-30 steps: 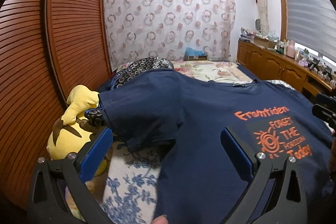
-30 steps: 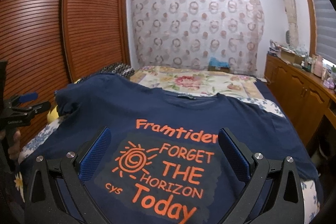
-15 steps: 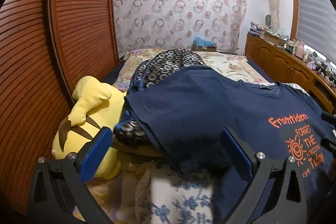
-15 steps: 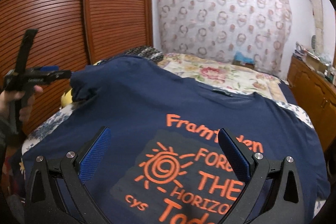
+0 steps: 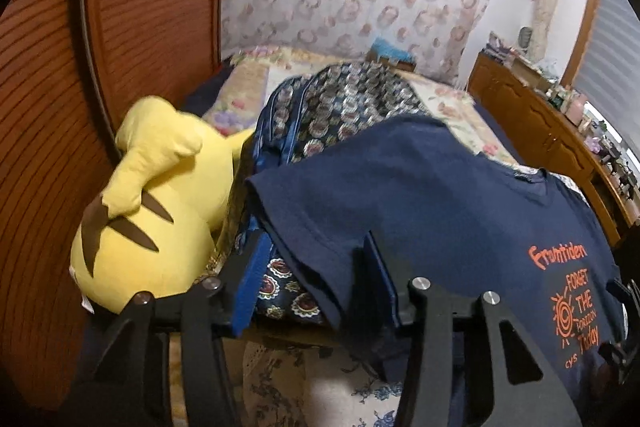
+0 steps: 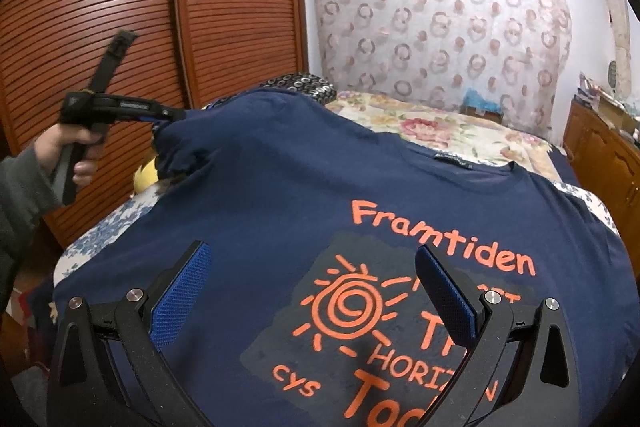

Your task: Fold small clothes

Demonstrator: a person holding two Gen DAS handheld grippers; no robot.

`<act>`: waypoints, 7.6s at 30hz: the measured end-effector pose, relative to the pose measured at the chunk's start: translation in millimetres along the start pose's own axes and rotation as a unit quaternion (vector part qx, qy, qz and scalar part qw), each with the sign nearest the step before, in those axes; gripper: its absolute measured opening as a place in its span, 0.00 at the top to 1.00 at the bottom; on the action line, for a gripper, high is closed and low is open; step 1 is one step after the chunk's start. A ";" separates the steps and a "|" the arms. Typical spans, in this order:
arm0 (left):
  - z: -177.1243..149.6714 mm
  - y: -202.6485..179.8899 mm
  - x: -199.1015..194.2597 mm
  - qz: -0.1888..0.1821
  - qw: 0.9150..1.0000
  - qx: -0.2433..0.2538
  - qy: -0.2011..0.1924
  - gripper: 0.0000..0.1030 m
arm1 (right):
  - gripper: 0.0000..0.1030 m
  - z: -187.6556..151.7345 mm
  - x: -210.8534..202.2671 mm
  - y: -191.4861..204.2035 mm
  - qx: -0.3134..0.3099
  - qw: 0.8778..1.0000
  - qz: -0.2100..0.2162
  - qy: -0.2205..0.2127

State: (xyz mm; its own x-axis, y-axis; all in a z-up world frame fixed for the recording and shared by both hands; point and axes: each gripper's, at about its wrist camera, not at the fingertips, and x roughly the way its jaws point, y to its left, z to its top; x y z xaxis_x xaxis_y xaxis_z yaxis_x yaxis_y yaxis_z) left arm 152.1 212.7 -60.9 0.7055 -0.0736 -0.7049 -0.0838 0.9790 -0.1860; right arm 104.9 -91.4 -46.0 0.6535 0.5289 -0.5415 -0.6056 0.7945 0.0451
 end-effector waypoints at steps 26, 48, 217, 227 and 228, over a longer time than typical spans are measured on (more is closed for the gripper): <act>23.9 -88.1 -67.7 -0.090 0.989 0.093 -0.068 1.00 | 0.00 -11.2 -21.7 -10.7 0.021 1.000 -0.005 -0.014; 2.1 -192.7 -76.9 -0.151 0.973 0.169 -0.046 0.75 | 0.00 -20.0 -45.6 -57.3 0.065 0.997 -0.033 -0.020; -72.1 -224.0 37.7 -0.070 0.976 0.192 0.074 0.16 | 0.90 -111.3 -124.8 -297.1 0.135 0.962 -0.194 0.137; -72.5 -224.3 39.1 -0.069 0.976 0.192 0.074 0.15 | 0.99 -79.7 -130.0 -275.8 0.095 0.973 -0.197 0.077; -72.6 -224.9 38.8 -0.069 0.976 0.192 0.074 0.15 | 0.99 -73.0 -130.2 -269.6 0.090 0.976 -0.187 0.067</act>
State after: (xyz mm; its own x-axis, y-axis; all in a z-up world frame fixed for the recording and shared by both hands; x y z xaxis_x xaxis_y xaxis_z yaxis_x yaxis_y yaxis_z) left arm 147.2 -24.2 -96.1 0.5802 -0.2082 -0.7874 0.2946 0.9550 -0.0354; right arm 149.9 -396.2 -48.9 0.7405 0.1571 -0.6534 -0.2379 0.9706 -0.0363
